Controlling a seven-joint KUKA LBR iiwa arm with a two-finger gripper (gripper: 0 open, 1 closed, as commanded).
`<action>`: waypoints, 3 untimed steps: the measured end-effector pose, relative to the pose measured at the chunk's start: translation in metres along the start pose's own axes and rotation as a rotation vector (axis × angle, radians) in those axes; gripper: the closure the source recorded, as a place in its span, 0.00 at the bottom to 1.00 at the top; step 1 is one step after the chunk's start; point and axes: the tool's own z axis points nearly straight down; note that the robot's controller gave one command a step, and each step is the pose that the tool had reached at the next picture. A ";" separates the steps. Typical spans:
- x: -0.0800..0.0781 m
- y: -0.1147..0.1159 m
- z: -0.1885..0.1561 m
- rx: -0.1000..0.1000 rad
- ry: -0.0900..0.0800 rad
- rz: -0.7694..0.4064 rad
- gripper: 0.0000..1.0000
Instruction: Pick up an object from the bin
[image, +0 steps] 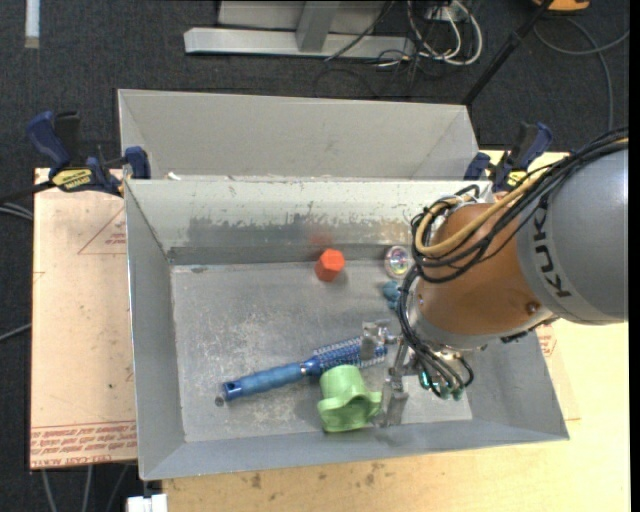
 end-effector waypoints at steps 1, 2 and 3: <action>-0.070 0.031 0.048 -0.002 -0.023 -0.190 0.00; -0.068 0.034 0.037 0.001 -0.013 -0.222 0.00; -0.097 0.032 0.035 0.000 -0.011 -0.196 0.00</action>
Offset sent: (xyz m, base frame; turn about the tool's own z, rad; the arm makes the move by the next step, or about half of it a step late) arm 0.0773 0.0343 -0.0683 -0.2045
